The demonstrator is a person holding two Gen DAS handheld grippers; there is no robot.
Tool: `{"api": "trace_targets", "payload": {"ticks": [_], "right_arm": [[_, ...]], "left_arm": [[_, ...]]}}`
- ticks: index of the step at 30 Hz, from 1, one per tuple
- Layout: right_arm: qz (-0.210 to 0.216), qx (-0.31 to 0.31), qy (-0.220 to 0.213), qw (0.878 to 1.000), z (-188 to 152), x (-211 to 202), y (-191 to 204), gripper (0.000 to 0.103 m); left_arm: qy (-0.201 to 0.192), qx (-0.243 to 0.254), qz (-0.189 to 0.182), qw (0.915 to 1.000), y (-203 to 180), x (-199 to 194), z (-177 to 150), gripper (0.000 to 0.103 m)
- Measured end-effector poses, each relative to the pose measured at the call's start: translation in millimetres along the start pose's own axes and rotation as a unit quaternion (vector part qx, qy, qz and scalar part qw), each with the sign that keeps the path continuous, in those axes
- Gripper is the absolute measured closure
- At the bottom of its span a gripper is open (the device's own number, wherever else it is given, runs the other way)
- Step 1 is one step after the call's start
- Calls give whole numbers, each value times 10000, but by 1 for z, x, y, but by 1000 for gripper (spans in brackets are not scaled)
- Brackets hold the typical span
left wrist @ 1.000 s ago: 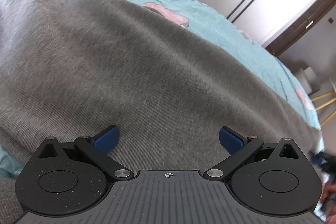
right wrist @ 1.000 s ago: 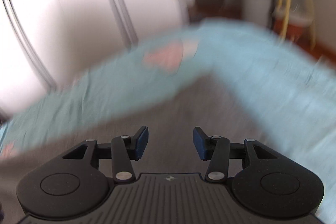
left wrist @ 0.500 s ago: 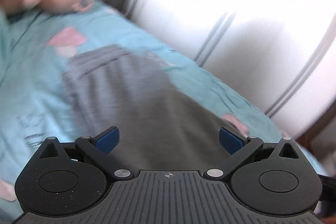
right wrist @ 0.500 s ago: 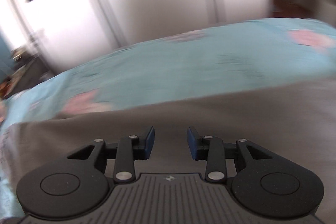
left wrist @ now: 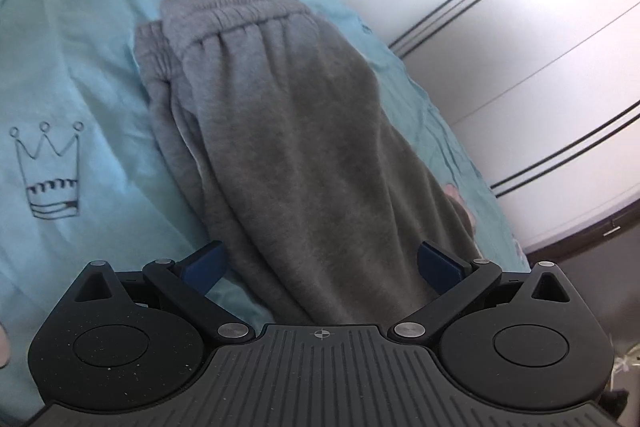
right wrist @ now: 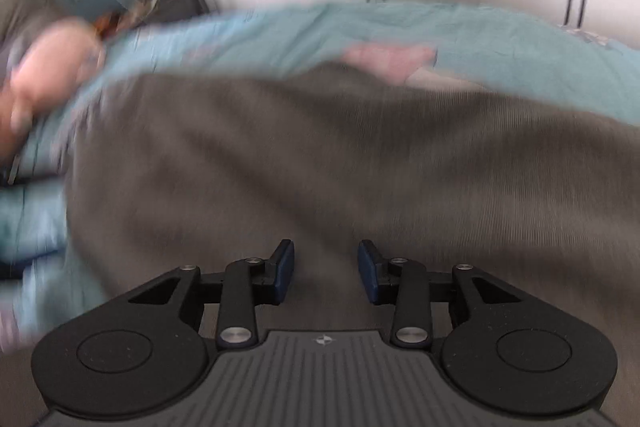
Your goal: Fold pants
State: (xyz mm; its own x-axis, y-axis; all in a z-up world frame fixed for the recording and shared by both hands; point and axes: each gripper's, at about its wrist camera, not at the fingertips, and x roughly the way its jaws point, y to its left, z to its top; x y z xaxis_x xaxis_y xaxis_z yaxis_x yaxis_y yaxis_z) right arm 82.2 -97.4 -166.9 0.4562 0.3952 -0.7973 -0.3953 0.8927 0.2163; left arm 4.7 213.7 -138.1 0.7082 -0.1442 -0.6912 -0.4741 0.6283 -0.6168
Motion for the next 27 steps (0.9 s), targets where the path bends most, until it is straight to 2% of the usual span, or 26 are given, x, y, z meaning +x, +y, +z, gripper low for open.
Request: {"api": "trace_targets", "payload": {"ticks": [2, 5, 6, 9, 10, 14, 15, 16, 18, 19, 21, 23, 24, 26, 27], "right_arm": [[164, 303, -19, 9994, -10, -12, -11, 70], [126, 590, 52, 9982, -17, -24, -16, 70], [71, 580, 81, 9983, -31, -34, -20, 70], [-131, 155, 132, 9997, -47, -46, -9, 70], [-131, 189, 141, 9996, -51, -48, -8, 70], [276, 975, 289, 9944, -56, -73, -32, 70], [359, 1196, 196, 9920, -56, -81, -40, 69], [375, 1368, -51, 9899, -57, -90, -48, 66], [-99, 1668, -488, 9847, -60, -104, -64, 16], [-458, 1843, -559, 9802, -62, -104, -74, 10], [-828, 2003, -196, 9760, -72, -95, -92, 13], [-728, 1594, -218, 9843, -81, -102, -87, 13], [-712, 1388, -56, 9877, -83, -106, -82, 13], [-612, 1303, 227, 9893, -84, -114, -82, 14], [-618, 1341, 234, 9888, -83, -122, -87, 13]], "left_arm": [[91, -41, 33, 9999, 1, 3, 0, 0], [173, -216, 144, 9995, 7, 5, 1, 0], [180, -262, 190, 9993, 8, 4, 0, 0], [212, -272, 302, 9989, 9, 3, 0, 0], [225, -273, 305, 9989, 9, 2, 0, 0], [183, -148, 371, 9990, 2, -9, -4, 0], [119, -37, 393, 9991, -2, -13, -7, 0], [46, 106, 427, 9990, -9, -17, -11, 0], [78, 390, 446, 9982, -26, -21, -20, 0], [136, 479, 421, 9979, -35, -23, -24, 0], [231, 567, 207, 9979, -49, -24, -32, 0], [350, 634, 24, 9974, -63, -22, -38, 0], [415, 674, 22, 9969, -71, -17, -41, 0], [597, 871, 88, 9944, -89, -7, -48, 0], [678, 986, 126, 9927, -98, 0, -51, 0]]}}
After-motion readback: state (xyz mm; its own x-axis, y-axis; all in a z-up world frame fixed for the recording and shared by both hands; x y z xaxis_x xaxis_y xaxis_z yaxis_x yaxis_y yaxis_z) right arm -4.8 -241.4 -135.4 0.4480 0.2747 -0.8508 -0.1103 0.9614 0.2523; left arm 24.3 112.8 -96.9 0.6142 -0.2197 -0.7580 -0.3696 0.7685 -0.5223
